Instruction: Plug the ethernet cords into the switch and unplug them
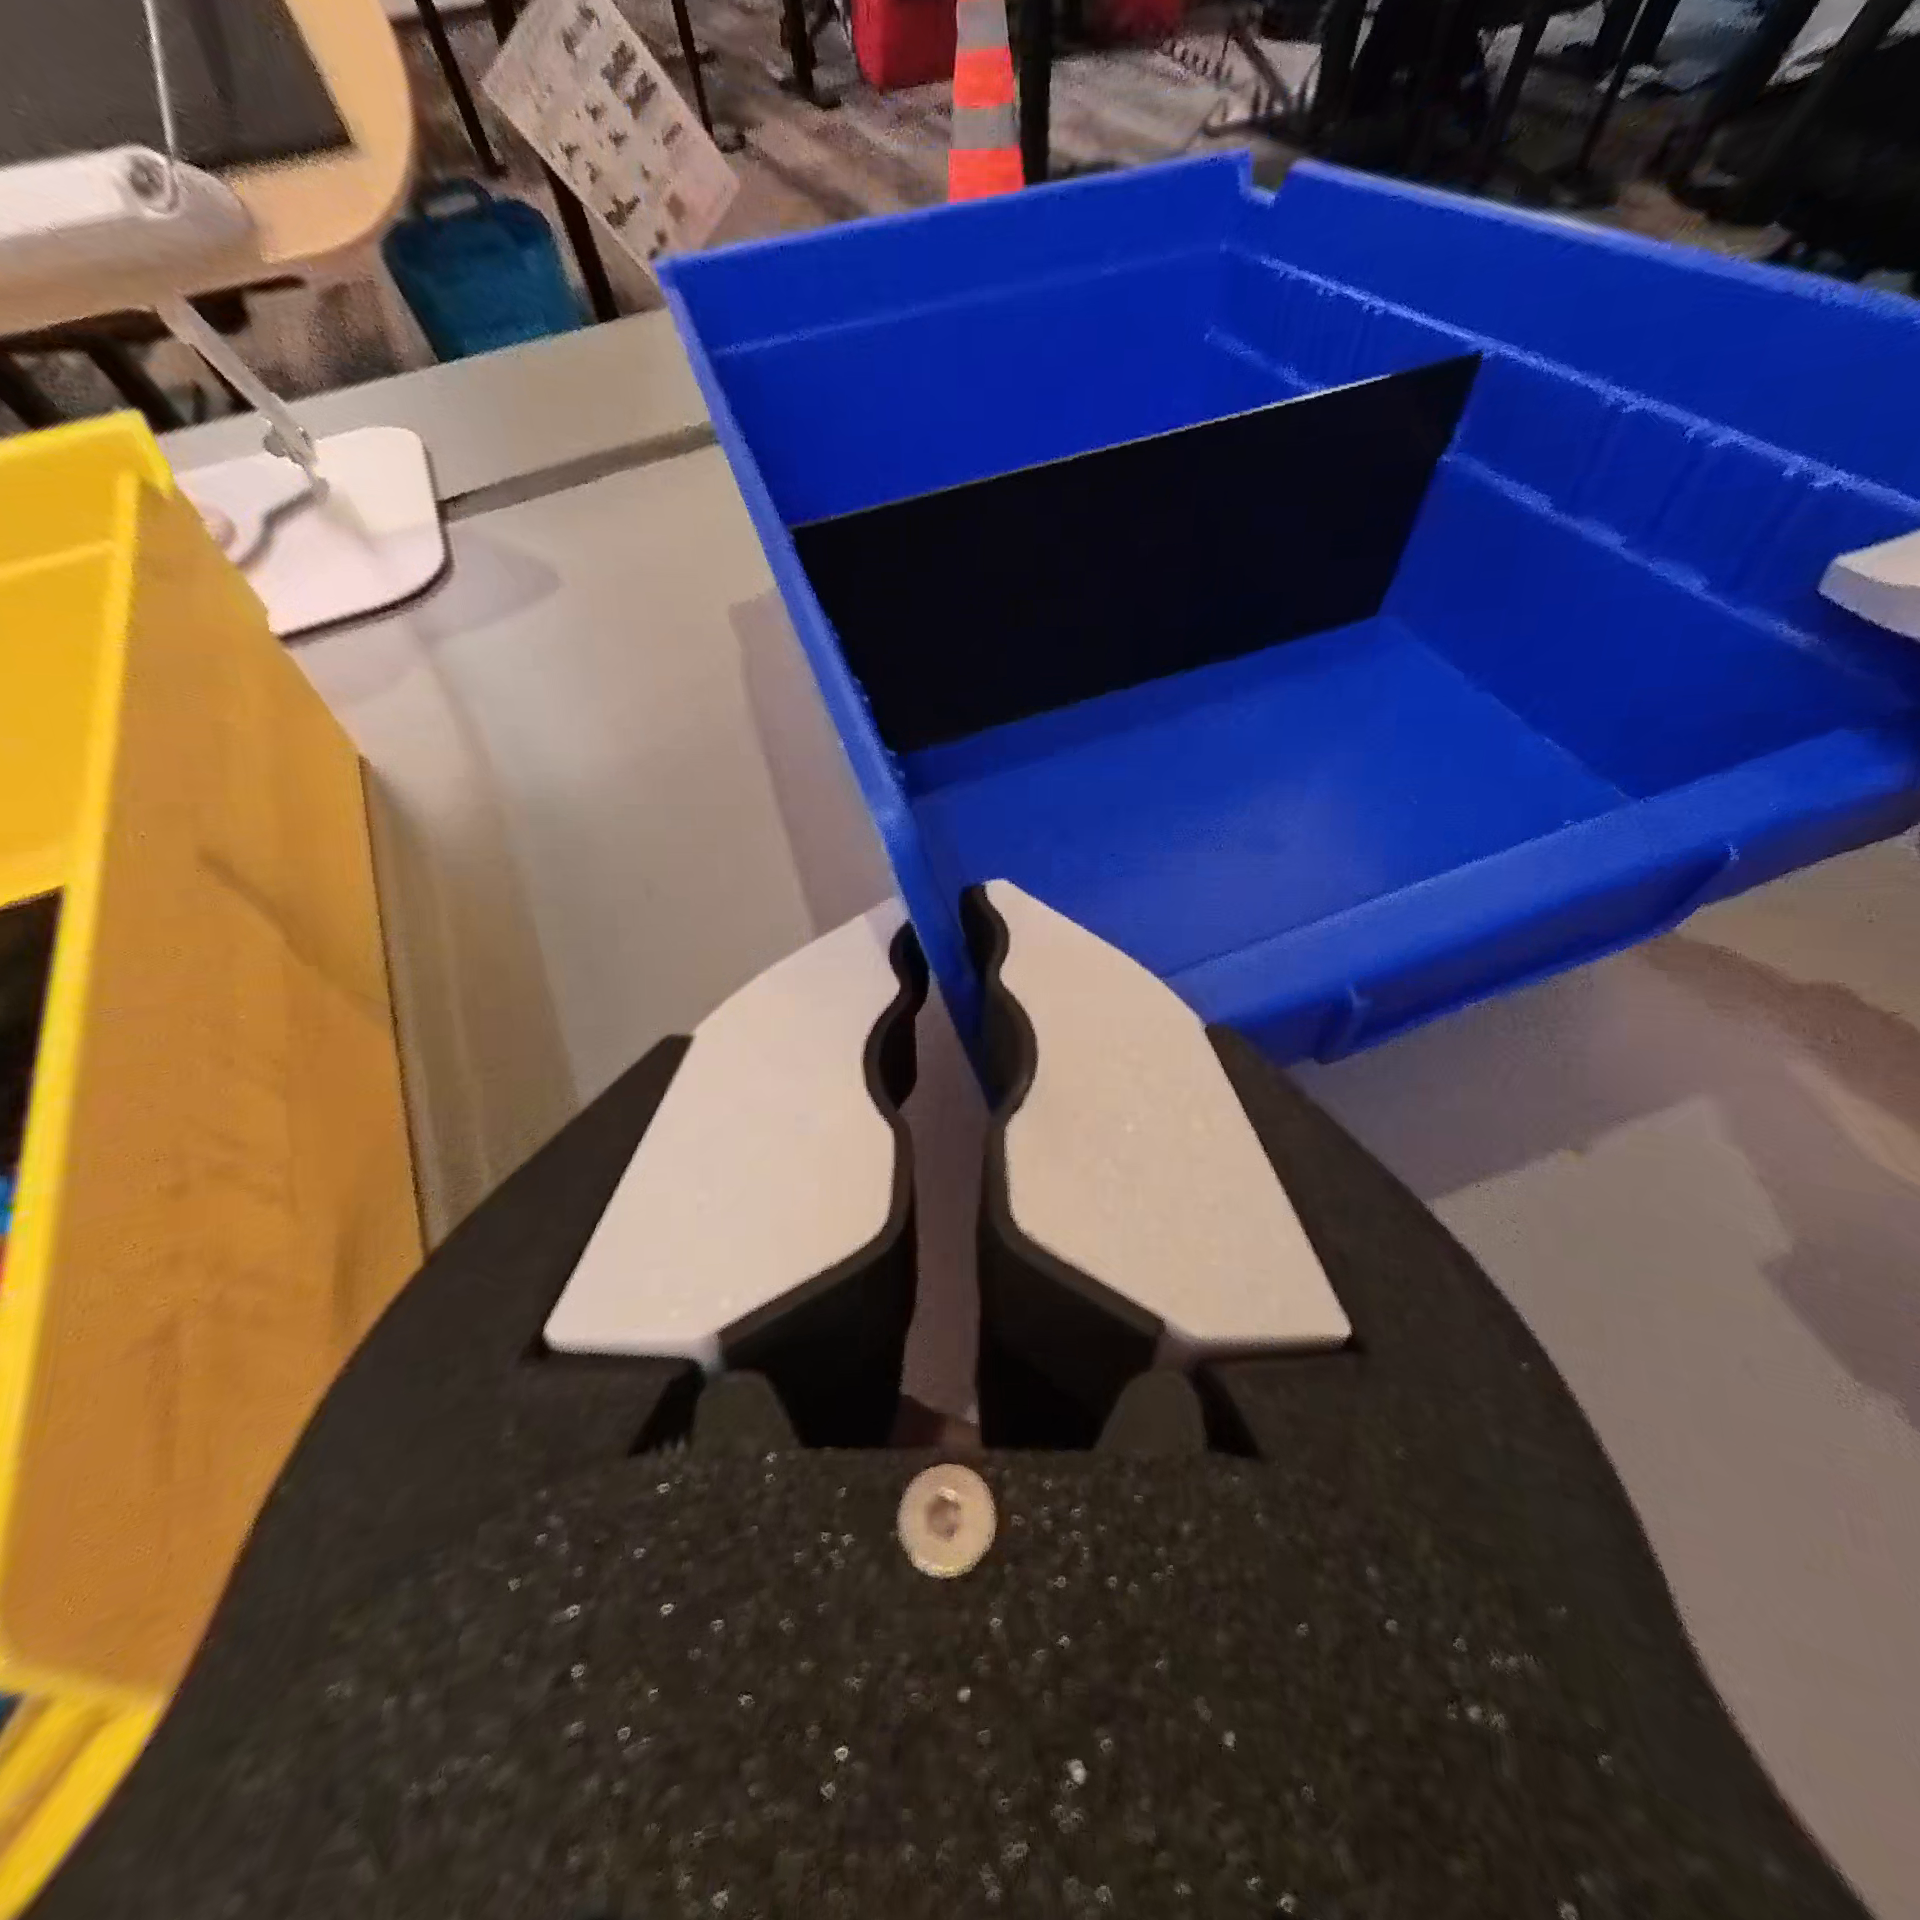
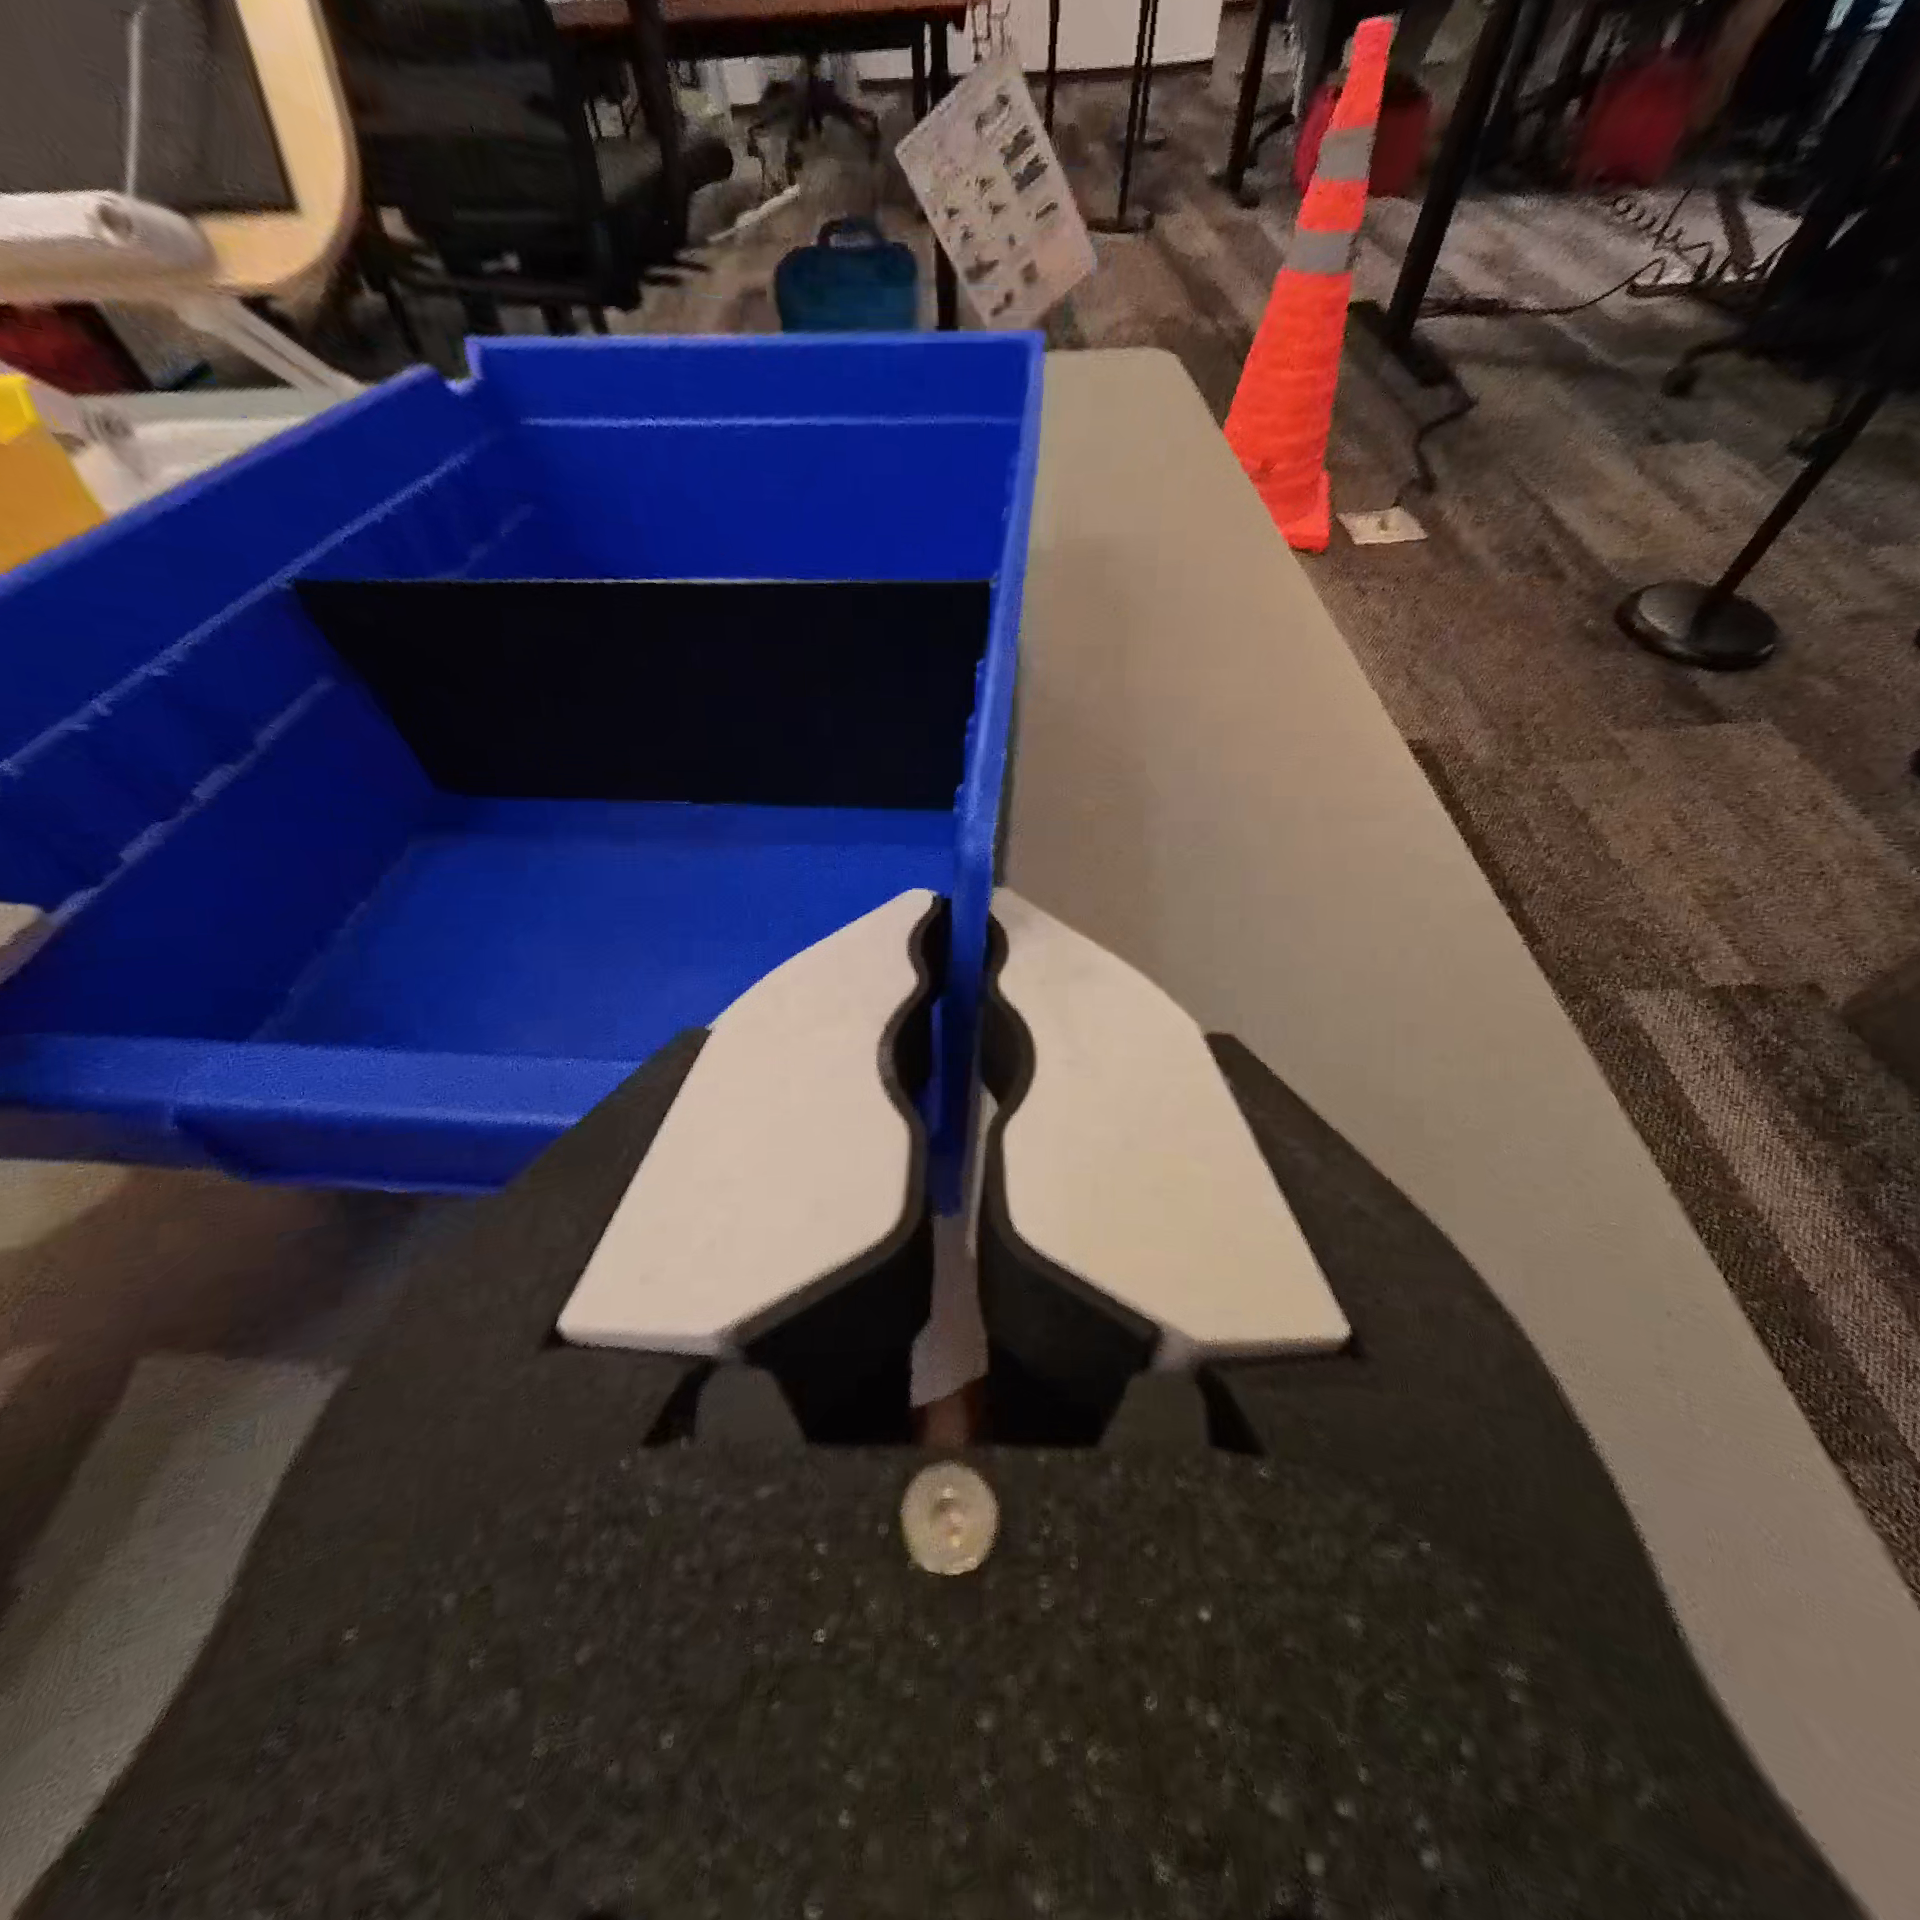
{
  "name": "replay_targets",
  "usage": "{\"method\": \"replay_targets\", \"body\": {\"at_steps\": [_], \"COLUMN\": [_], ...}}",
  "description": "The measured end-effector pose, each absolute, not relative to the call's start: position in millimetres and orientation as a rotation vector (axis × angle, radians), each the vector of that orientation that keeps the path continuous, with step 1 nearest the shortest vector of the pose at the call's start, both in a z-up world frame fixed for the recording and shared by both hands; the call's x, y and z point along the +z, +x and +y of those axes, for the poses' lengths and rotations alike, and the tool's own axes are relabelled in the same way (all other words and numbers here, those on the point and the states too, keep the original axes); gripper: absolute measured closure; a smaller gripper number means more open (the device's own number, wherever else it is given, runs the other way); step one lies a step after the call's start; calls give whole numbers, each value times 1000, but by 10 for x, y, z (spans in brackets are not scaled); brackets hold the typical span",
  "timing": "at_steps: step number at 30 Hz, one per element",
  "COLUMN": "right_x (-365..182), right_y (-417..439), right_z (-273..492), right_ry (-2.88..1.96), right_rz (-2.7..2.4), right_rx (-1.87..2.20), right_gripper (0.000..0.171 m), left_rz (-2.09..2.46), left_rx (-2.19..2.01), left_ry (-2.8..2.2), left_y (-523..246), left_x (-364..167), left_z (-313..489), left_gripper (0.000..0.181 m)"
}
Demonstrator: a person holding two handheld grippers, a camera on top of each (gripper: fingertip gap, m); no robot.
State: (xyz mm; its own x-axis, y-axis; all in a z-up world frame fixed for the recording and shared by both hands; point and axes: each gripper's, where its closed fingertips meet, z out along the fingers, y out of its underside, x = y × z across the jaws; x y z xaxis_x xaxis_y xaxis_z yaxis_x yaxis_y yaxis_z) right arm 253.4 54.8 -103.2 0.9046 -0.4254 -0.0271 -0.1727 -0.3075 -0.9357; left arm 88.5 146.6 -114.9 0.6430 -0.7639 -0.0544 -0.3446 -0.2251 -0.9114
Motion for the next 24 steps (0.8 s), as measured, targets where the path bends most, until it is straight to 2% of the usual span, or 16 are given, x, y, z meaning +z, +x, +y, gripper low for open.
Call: {"method": "replay_targets", "body": {"at_steps": [9, 13, 15, 18, 22, 24], "right_x": [-1336, -1342, -1308, -1073, -694, -506], "right_y": [2690, 2786, 2809, 2848, 2590, 2274], "right_z": [714, 699, 659, 536, 573, 707], "right_ry": [-1959, -1952, -1938, -1873, -1793, -1755], "right_rz": [545, 606, 630, 618, 523, 460], "right_rx": [-199, -200, -190, -271, -397, -466], "right_gripper": [167, 164, 156, 148, 145, 133], "left_rz": [952, 1069, 1142, 1135, 847, 672], "left_rx": [-611, -869, -1006, -999, -875, -846], "left_ry": [-1865, -1893, -1814, -1659, -1618, -1671], "left_y": [927, 869, 543, -234, -1345, -1843], "left_x": [-1375, -1257, -1001, -615, -280, -317], "left_z": [1378, 1075, 851, 840, 1479, 1796], "left_gripper": [164, 153, 149, 149, 146, 140]}}
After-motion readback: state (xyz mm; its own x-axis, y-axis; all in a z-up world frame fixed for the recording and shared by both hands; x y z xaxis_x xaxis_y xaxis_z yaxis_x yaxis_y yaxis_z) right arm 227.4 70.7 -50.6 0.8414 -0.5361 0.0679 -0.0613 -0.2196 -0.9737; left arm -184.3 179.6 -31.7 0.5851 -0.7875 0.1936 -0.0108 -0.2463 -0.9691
